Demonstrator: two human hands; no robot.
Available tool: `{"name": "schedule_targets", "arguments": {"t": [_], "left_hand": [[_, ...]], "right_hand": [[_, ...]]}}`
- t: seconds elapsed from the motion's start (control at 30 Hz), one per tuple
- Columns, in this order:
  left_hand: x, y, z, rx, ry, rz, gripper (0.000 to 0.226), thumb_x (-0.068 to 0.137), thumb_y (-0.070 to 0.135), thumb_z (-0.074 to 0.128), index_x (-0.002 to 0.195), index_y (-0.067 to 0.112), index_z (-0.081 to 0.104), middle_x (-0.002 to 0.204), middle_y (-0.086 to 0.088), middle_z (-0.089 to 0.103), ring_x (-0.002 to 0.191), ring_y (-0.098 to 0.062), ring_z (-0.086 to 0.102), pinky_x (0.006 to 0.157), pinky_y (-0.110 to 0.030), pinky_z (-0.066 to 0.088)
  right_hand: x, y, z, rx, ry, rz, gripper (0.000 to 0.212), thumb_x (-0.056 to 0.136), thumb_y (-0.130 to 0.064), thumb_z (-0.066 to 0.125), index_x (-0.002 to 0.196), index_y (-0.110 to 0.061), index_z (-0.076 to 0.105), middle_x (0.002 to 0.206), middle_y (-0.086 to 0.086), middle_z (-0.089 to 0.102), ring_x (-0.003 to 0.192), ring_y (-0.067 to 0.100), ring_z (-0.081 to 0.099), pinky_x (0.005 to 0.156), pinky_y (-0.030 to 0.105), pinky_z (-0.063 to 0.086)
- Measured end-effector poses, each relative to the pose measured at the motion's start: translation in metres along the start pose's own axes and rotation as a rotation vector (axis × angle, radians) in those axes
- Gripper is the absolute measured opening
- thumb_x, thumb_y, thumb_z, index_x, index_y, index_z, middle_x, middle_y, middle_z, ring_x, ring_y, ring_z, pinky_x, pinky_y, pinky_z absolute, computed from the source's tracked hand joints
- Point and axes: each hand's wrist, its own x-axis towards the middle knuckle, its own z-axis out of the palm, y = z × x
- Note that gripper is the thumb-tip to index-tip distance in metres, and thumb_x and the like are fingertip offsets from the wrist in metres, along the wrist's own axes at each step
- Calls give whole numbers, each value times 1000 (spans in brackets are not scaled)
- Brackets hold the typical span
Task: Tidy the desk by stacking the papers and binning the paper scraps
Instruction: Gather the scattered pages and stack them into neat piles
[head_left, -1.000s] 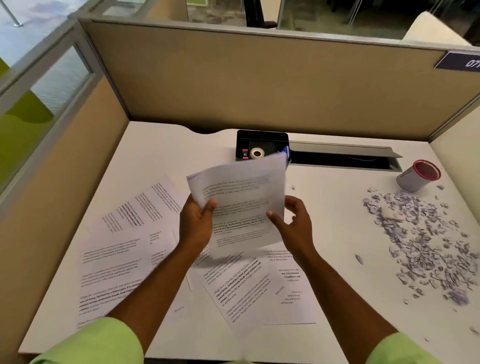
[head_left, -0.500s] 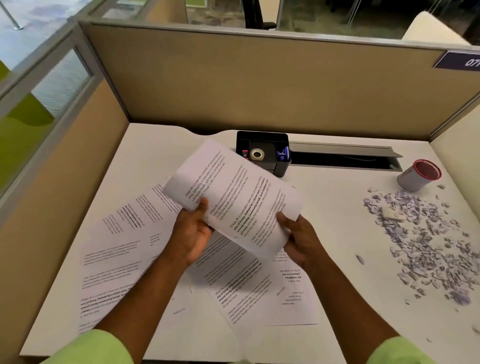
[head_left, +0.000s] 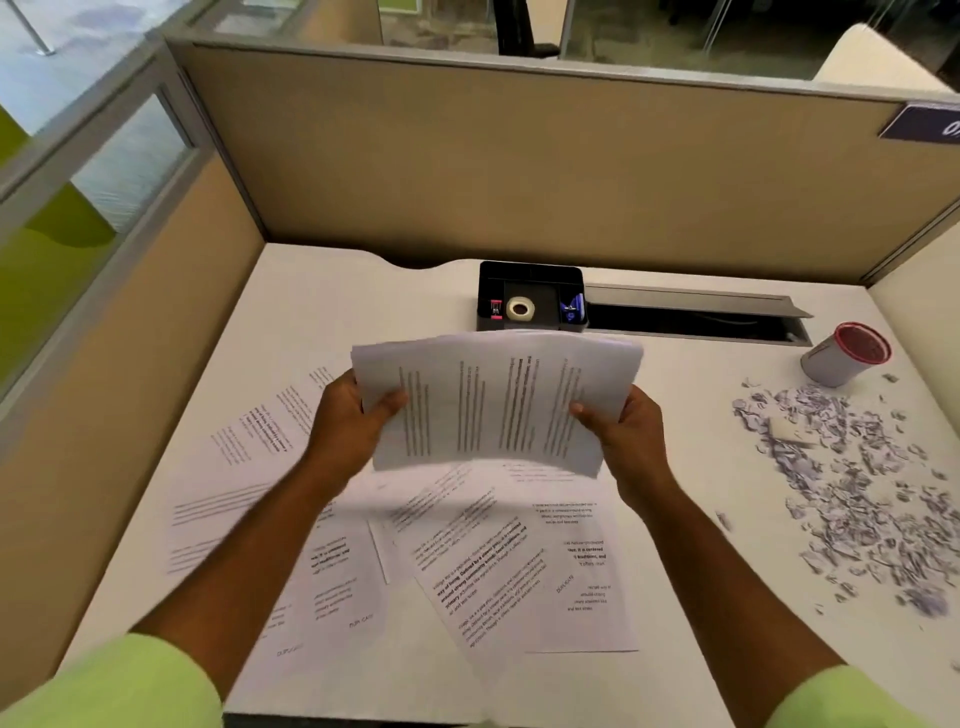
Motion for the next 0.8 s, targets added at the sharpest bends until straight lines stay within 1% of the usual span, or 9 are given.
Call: {"name": "schedule_targets", "arguments": {"t": [0.1,0.17,0.27,0.33,0.43,0.57,0.7,0.77,0.8], "left_hand": [[-9,-19,20,-21,108,49,37,87,17,72,121,12,59,112,-5,68,102,-18,64,89,-33,54],[-18,-33,27,-79,116,51,32,87,15,71,117,18,60,110,-2,68,101,-14,65,85,-28,55],[-32,-62,27,-112,65,42,29,86,8,72,104,27,60,107,1,67,101,-12,65,77,-20,55],[-39,-82,27,-119,32,-15,24,87,4,69,102,22,62,106,-1,68,105,-18,65,81,-24,56],[-42,-95,31,-58,1,-65,17,93,7,61,104,20,61,106,0,67,107,-18,63,87,-26,55],[-38,-86,34,-34,50,-28,22,99,12,53,118,23,52,108,4,62,105,-12,59,72,-12,51],[-38,-97,33,18,18,-19,31,96,10,58,123,23,49,119,-1,59,114,-17,56,75,-11,52],[-37,-100,34,58,18,-35,27,97,10,56,119,24,50,117,-1,59,117,-21,56,74,-10,50],[-35,-98,36,73,18,-44,26,98,11,54,120,24,49,117,0,58,118,-23,56,76,-11,50]], "right_hand": [[-9,8,10,39,135,-94,37,89,-6,75,122,-18,64,111,4,73,100,20,73,81,35,63],[-14,17,9,9,161,-125,38,90,-6,75,123,-22,63,110,2,72,101,18,72,80,31,63],[-23,44,1,-19,138,-36,34,89,-5,76,110,-29,65,107,2,72,101,21,71,82,39,63],[-28,61,-2,-25,131,63,31,88,-5,76,103,-30,65,105,4,72,102,26,70,82,44,62],[-31,74,-3,-53,135,136,25,93,-7,72,98,-30,65,101,4,73,102,31,71,81,42,62],[-28,74,-4,-42,152,133,22,94,-8,71,106,-25,65,104,7,73,102,27,70,89,47,61],[-37,79,-5,15,67,117,37,90,-10,76,122,-21,62,111,4,72,105,18,69,80,35,63],[-41,83,-5,-40,80,133,24,95,-13,72,114,-26,67,105,3,74,101,22,71,75,33,63],[-40,84,-4,-70,100,133,16,97,-16,69,107,-28,69,100,3,75,97,25,73,74,37,64]]}}
